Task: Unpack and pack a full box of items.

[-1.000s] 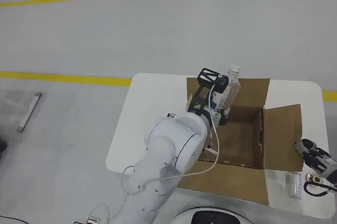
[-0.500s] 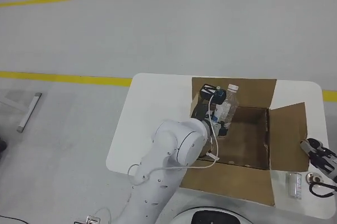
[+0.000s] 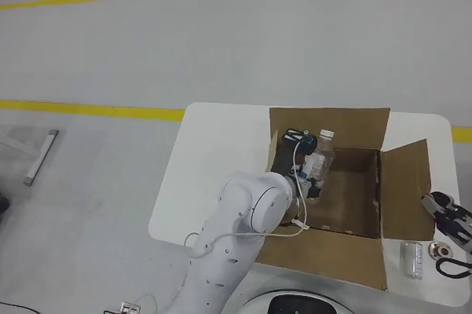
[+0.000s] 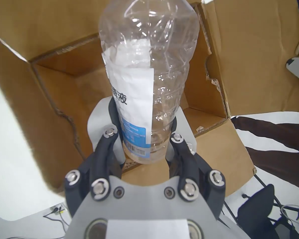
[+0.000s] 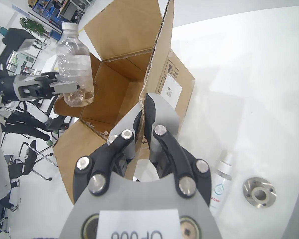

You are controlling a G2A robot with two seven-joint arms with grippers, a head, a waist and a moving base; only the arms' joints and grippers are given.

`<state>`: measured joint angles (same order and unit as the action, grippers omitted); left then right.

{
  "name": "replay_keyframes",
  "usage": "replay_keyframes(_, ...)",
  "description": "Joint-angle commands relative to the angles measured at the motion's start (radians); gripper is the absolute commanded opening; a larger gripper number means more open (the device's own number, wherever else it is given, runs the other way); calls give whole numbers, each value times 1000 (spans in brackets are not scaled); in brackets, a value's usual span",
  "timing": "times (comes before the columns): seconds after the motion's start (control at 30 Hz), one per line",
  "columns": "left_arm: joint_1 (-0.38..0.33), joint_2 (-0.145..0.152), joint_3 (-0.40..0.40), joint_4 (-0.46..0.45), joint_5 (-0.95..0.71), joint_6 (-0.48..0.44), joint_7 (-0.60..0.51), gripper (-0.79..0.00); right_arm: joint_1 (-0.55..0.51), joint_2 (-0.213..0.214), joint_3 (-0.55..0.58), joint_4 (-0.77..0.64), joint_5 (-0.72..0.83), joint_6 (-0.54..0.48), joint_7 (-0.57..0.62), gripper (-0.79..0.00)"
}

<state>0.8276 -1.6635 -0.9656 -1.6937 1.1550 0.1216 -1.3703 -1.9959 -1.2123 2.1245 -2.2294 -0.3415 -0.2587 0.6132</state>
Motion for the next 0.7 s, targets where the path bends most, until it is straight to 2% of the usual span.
replay_keyframes(0.0, -9, -3, 10, 38, -1, 23, -15, -785, -2, 0, 2, 1, 2, 0, 0, -785)
replay_keyframes(0.3, -47, -10, 12, 203, -20, 89, -25, -785, -7, 1, 25, -25, 24, -2, -23, -785)
replay_keyframes(0.67, -52, -8, -49, 310, -115, 136, 11, -785, -12, 6, 58, -97, 49, -49, 3, -785)
